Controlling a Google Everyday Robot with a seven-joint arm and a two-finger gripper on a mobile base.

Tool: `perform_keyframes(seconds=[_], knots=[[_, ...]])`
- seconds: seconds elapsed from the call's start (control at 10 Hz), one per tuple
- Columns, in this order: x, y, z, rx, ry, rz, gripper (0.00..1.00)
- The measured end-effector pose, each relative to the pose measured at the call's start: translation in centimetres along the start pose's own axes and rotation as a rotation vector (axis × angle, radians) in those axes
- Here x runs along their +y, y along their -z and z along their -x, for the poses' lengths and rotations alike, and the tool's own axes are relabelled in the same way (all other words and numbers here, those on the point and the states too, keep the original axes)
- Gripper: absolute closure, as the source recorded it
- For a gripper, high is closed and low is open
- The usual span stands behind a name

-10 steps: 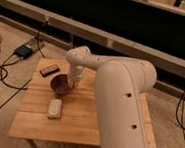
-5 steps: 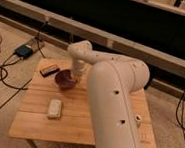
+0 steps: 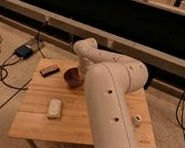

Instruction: Drag the ceramic bowl in a circle

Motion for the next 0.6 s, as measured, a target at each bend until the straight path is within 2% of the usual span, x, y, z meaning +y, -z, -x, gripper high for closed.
perform_keyframes(seconds=[0.3,0.4,0.6], knots=[[-2.2,-0.1,-3.2,0.048,0.081,-0.054,1.0],[-2.0,-0.2,-5.4,0.077,0.142,-0.072,1.0],[-0.6,-0.3,-8.7,0.115,0.235,-0.082,1.0]])
